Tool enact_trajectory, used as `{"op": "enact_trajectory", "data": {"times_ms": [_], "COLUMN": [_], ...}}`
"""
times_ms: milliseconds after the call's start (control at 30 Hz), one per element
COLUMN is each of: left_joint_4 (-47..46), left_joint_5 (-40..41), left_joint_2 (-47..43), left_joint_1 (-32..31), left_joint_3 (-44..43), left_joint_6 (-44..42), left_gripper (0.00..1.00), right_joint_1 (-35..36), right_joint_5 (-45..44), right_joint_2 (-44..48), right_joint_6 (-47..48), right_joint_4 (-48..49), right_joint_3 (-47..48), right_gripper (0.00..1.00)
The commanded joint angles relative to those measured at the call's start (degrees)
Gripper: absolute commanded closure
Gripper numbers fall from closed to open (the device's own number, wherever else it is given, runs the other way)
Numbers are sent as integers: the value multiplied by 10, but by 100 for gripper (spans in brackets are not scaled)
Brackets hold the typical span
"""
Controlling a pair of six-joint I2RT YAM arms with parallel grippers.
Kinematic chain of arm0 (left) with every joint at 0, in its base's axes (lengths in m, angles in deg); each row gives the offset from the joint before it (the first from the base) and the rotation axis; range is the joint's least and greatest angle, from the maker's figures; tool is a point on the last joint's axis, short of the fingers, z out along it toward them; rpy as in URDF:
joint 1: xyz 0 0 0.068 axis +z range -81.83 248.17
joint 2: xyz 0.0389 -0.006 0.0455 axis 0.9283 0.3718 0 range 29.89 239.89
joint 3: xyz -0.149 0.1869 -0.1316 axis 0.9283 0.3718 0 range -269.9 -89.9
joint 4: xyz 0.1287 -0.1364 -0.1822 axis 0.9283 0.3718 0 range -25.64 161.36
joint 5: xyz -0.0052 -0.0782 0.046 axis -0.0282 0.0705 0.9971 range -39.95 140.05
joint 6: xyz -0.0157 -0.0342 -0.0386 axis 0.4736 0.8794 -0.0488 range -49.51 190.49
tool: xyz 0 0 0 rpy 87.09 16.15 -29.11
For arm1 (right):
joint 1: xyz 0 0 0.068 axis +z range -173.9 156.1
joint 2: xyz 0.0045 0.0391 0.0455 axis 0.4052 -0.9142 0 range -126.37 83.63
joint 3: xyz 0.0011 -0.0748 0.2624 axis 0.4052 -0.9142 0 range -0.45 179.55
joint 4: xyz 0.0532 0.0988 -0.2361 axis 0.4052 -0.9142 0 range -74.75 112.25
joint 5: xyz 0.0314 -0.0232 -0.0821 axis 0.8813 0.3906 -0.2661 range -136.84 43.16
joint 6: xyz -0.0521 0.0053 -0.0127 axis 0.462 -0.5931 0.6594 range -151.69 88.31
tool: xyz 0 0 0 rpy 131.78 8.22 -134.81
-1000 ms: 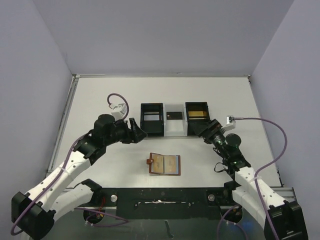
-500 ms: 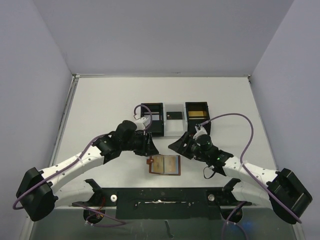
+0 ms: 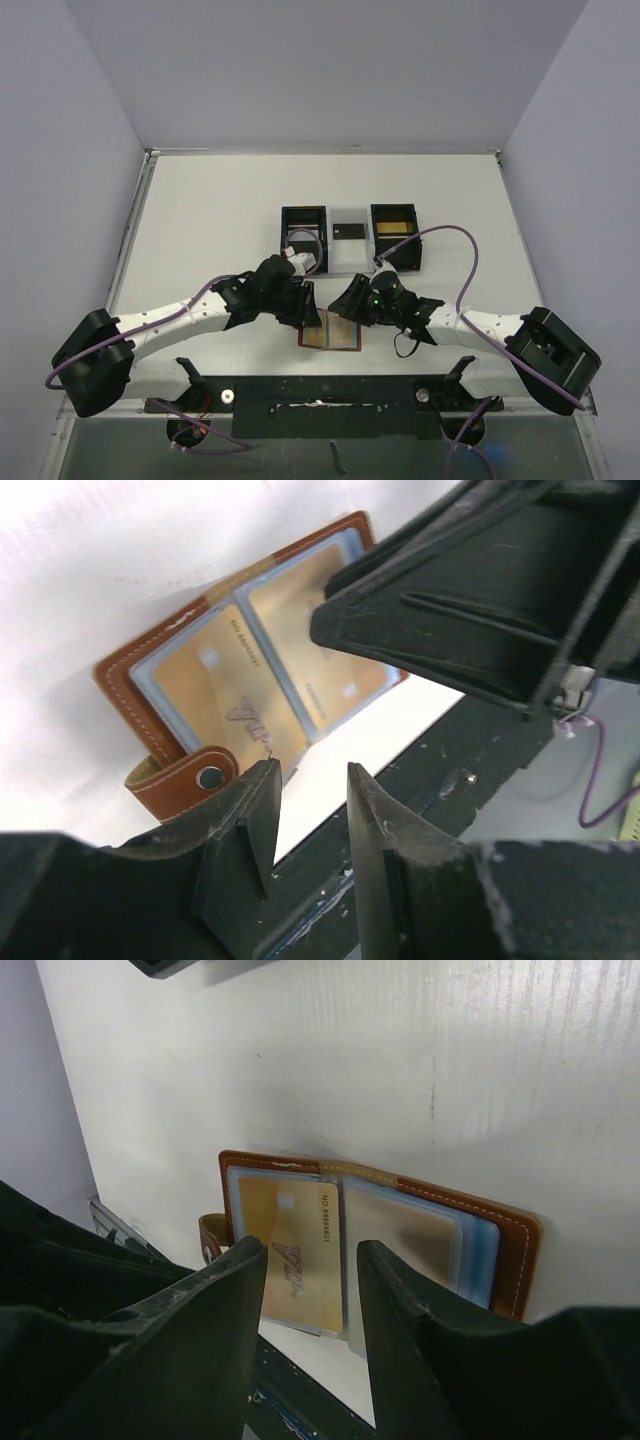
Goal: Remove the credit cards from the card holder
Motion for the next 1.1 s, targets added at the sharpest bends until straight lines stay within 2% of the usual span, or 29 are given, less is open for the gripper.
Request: {"op": "enact_trajectory", "data": {"times_ms": [0,200,433,767,1067], "left_joint_4": [6,9,49,20,29], "left_joint_5": [29,37,62,65,104], "left_joint_2": [26,30,49,74,70], "left_joint_1": [-6,-10,-10,-10,-10], "left_joint_3": [-30,-23,-41,-12,10], "left_joint_6": [2,16,5,8,19], "left_gripper": [69,70,75,75,75], "right_joint_1": [5,9,12,20,27], "right_joint_5": [2,15,26,67,51], "right_joint_2": [-17,-36,-41,-87,-103], "right_joint_6": [-12,-6,-2,9,22], "right_joint_4": [20,22,32,41,-19], "right_joint_3": [21,32,36,52,79], "right_gripper": [59,61,65,68,70]}}
